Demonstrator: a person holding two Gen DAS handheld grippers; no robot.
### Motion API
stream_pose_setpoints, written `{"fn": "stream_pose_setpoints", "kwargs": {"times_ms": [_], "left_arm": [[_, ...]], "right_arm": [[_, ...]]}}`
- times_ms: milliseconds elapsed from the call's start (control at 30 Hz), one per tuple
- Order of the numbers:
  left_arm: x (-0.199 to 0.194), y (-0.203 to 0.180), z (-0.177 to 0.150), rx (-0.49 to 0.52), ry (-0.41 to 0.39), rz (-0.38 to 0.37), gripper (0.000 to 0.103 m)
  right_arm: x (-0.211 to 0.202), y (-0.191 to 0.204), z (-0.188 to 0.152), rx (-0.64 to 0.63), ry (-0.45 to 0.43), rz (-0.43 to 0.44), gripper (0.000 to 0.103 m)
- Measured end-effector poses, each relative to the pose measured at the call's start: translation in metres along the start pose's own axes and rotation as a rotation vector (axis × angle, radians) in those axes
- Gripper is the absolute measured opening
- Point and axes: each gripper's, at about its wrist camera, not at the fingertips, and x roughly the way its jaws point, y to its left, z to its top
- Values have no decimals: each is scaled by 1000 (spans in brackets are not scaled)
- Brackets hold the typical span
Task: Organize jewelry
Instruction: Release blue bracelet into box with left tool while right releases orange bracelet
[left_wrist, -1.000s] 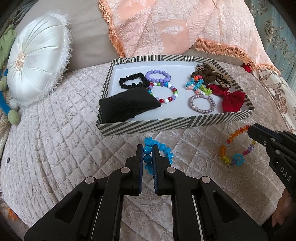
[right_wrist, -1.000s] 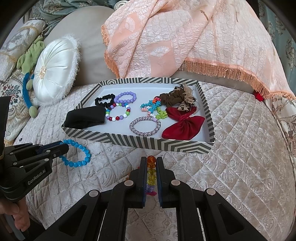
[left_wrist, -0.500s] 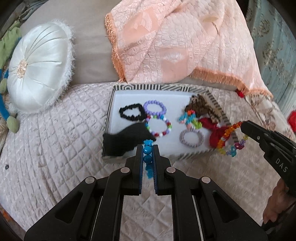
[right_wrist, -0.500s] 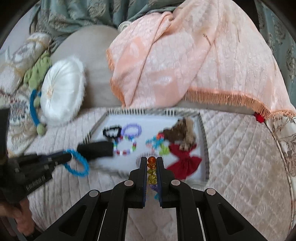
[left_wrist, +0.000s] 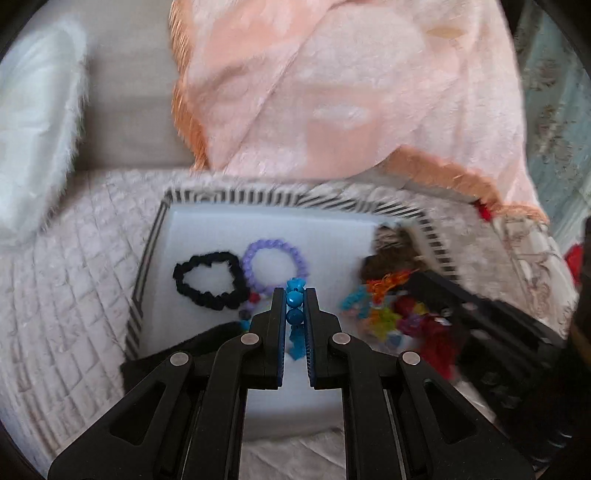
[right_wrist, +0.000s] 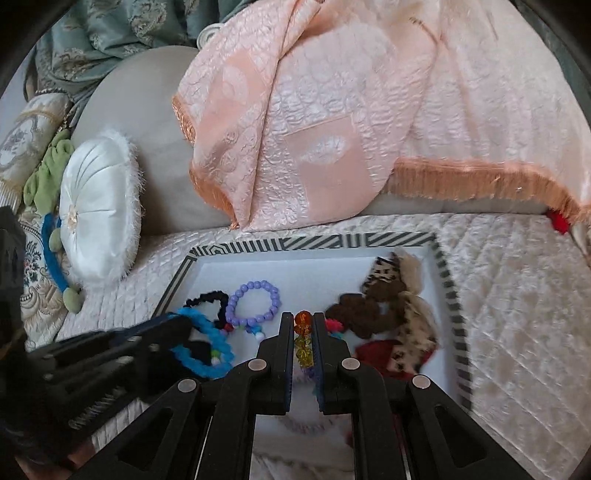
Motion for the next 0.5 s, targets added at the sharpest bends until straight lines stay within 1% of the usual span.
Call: {"fn": "stream_pose_setpoints", "kwargs": {"times_ms": [33, 100, 133, 167, 267, 300, 433, 500], "left_arm": [[15, 7, -3, -14, 29, 26, 8], [33, 16, -8, -21, 78, 74, 8], [38, 18, -11, -21, 91, 87, 7], [41, 20, -12, -16, 97, 91, 8], [39, 17, -13, 7, 83, 108, 8], [38, 16, -14, 13, 79, 117, 8], [38, 10, -18, 48, 83, 137, 10], [34, 10, -17, 49, 84, 125, 17]], "right_arm": [[7, -2, -1, 8, 2, 0, 8], [22, -12, -5, 37, 44, -22, 8], [30, -19, -9, 58, 72, -49, 8], [34, -24, -12, 68, 87, -66, 8], [40, -33, -17, 73, 110, -102, 8], [40, -34, -17, 77, 114, -103, 8], [43, -42, -23, 117, 150, -42, 9], [42, -43, -24, 123, 153, -25, 10]]}}
